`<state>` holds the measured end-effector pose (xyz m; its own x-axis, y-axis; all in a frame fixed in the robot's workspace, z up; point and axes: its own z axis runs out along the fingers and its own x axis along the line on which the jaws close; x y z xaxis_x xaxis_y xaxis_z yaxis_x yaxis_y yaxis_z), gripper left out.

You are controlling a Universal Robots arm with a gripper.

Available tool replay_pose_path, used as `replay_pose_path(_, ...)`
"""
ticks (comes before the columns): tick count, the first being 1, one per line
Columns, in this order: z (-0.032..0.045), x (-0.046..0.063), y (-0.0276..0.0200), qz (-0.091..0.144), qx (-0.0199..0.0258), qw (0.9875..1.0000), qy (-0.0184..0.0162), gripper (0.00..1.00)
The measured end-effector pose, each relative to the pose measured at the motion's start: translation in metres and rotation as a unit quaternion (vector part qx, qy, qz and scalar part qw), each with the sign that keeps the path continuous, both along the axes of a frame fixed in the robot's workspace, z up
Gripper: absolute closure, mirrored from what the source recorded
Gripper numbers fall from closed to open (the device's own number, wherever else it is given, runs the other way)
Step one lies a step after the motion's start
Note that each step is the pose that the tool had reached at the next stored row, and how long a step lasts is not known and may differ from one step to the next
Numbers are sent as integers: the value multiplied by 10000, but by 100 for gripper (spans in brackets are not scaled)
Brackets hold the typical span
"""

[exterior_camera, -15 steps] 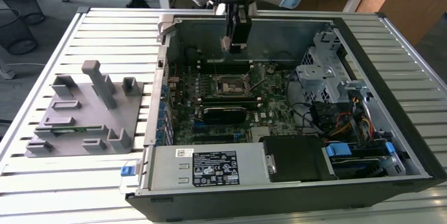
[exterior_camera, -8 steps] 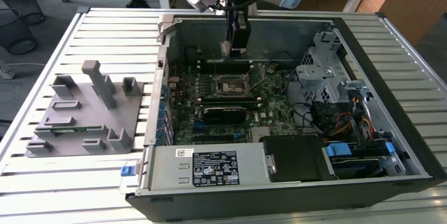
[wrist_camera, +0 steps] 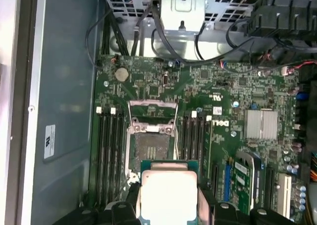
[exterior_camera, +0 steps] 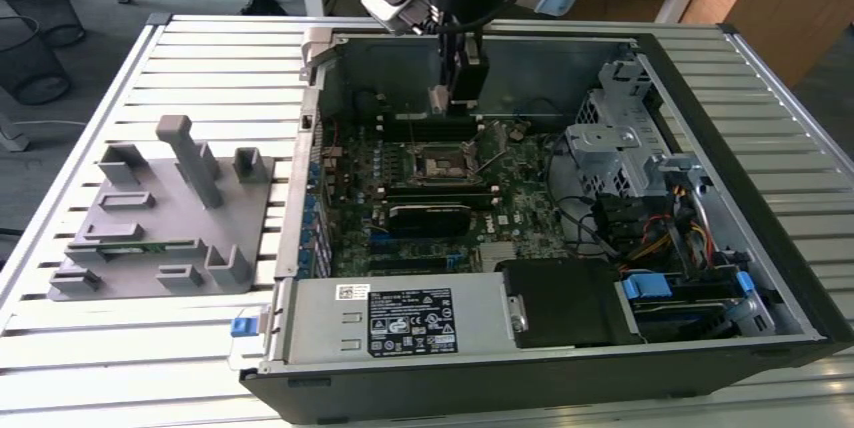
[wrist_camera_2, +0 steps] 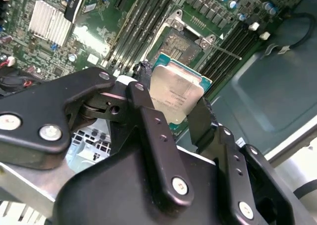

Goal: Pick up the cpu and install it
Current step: 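Place the cpu into insertion slot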

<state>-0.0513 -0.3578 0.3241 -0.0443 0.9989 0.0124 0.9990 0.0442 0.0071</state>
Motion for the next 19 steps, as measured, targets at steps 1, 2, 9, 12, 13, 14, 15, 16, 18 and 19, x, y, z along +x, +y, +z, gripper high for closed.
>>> replay_pose_path(1,-18,2,7,11,0,10000,0,46)
replay_pose_path(2,-36,9,16,15,0,10000,0,46)
replay_pose_path(9,-141,19,27,15,-4,10000,1,46)
replay_pose_path(12,-185,19,27,16,-4,10000,0,46)
replay_pose_path(13,-195,19,27,15,-5,10000,0,46)
replay_pose_path(14,-204,19,27,15,-5,10000,0,46)
replay_pose_path(15,-219,19,27,15,-5,10000,0,46)
replay_pose_path(16,-238,19,27,15,-5,10000,1,46)
replay_pose_path(18,-274,19,30,15,-5,10000,0,46)
replay_pose_path(19,-292,20,32,16,-5,10000,0,46)
